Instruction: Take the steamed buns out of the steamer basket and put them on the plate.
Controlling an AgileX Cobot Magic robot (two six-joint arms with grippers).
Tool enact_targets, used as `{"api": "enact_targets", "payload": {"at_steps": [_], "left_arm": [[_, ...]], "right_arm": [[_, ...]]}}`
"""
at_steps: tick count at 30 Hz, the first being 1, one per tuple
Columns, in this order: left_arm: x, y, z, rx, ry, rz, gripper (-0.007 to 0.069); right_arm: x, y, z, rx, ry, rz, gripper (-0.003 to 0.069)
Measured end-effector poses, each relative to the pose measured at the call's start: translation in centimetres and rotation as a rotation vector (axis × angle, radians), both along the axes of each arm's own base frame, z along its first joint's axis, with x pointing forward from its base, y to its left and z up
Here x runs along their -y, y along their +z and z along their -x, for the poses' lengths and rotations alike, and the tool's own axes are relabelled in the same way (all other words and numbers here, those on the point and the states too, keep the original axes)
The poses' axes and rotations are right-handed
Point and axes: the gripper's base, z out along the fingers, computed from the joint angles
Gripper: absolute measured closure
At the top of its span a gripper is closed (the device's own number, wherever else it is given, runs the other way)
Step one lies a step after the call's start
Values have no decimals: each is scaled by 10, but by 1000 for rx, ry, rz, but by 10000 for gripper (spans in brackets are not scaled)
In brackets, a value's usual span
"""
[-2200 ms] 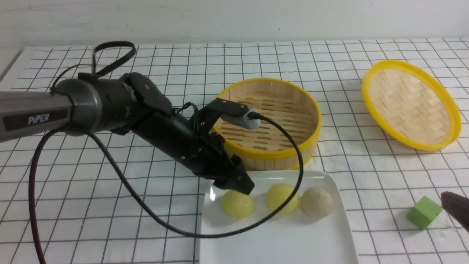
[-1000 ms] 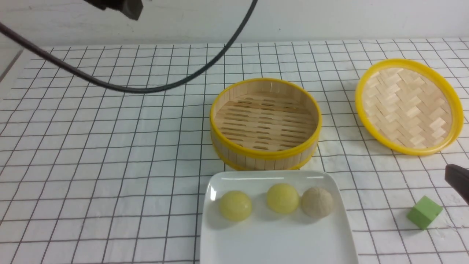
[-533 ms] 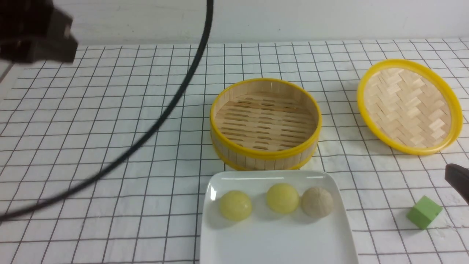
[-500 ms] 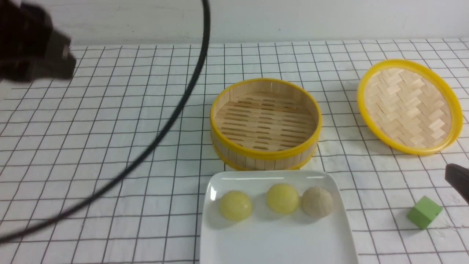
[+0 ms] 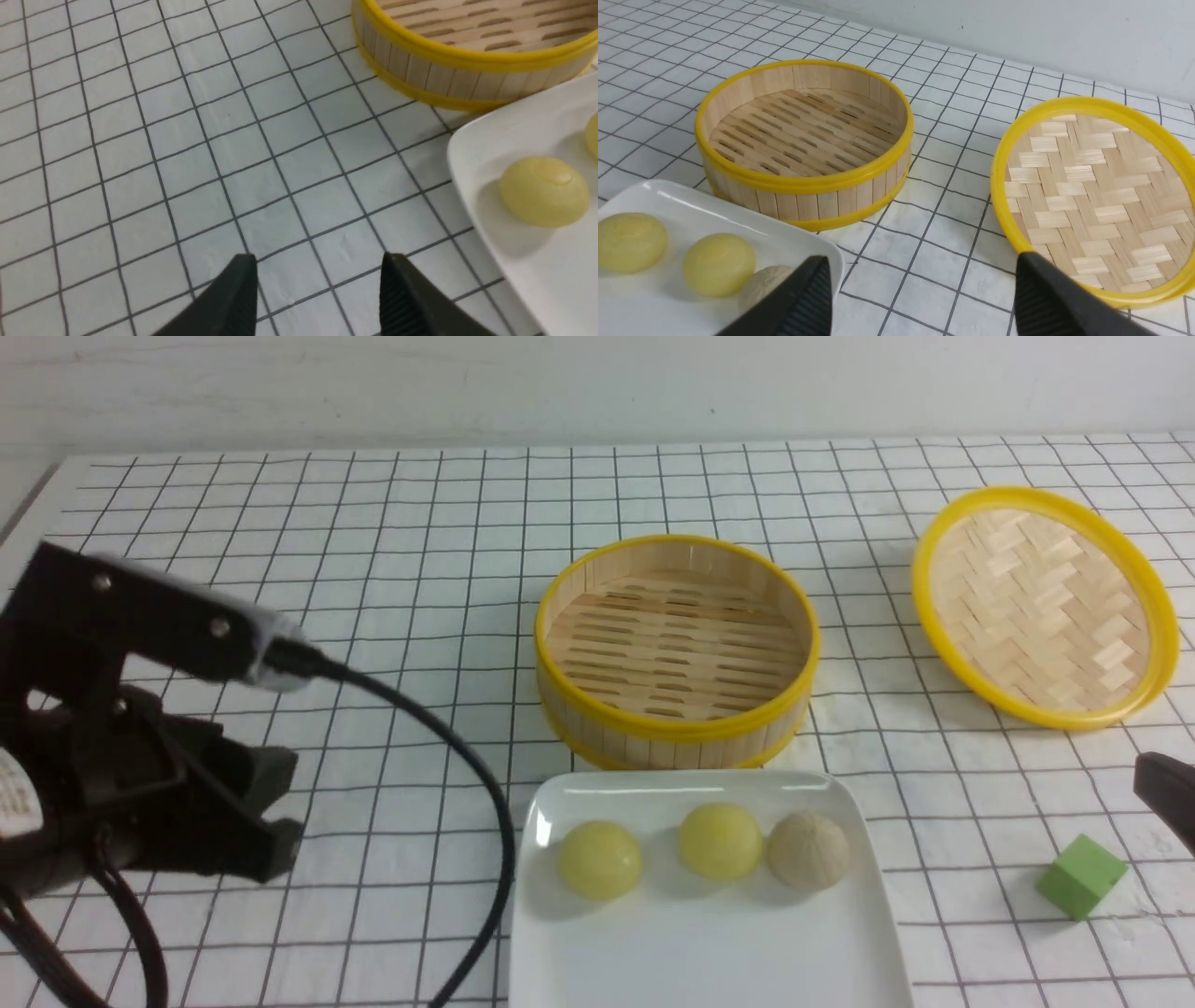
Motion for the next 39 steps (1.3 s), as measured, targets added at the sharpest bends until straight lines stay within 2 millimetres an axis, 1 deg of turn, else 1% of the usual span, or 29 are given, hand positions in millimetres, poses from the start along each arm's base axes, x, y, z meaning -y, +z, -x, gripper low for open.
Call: {"api": "enact_targets", "payload": {"at_steps": [1,3,5,7,9,13,14,15,16,18,21,24,27,29,30,31,32,35,39], "left_arm": [[0,-1,0,-4,1,0,253],[-4,-12,2,-21,26,-35,274],[-8,-15,1,-16,59,-59,302],[-10,-15,1,-5,70,-89,319],[-16,-14,-1,22,114,-139,367],[-22,-11,-3,49,171,-164,400],[-23,-11,-4,60,184,-166,403],[-24,-9,-4,77,216,-149,407],[-24,-9,-5,77,223,-140,407],[-25,-8,-5,87,245,-126,407],[-27,-8,-5,87,295,-90,407],[-28,-8,-5,86,319,-69,407],[-28,-7,-5,85,331,-55,407],[-28,-7,-5,85,339,-43,407],[-28,-8,-5,83,346,-35,407],[-28,-8,-5,83,348,-32,407],[-28,-8,-5,80,358,-22,407],[-29,-8,-5,77,366,-17,405],[-32,-9,-4,60,394,-36,400]], "right_arm": [[0,0,0,0,0,0,144],[0,0,0,1,0,1,144],[0,0,0,5,2,8,144],[0,0,0,10,4,22,144],[1,1,0,36,7,62,144],[3,7,5,99,8,89,144],[5,9,8,124,8,99,148],[8,14,16,180,7,122,162],[8,15,17,185,6,120,165],[12,18,25,227,3,147,186],[20,20,46,265,-11,158,235],[28,15,69,235,-38,95,263],[35,8,84,195,-63,69,269],[38,5,90,183,-73,61,269],[39,1,92,154,-80,54,269],[39,1,93,156,-80,51,269],[39,-5,93,103,-88,41,269],[39,-11,92,61,-94,29,269],[39,-11,91,66,-96,18,269]]}}
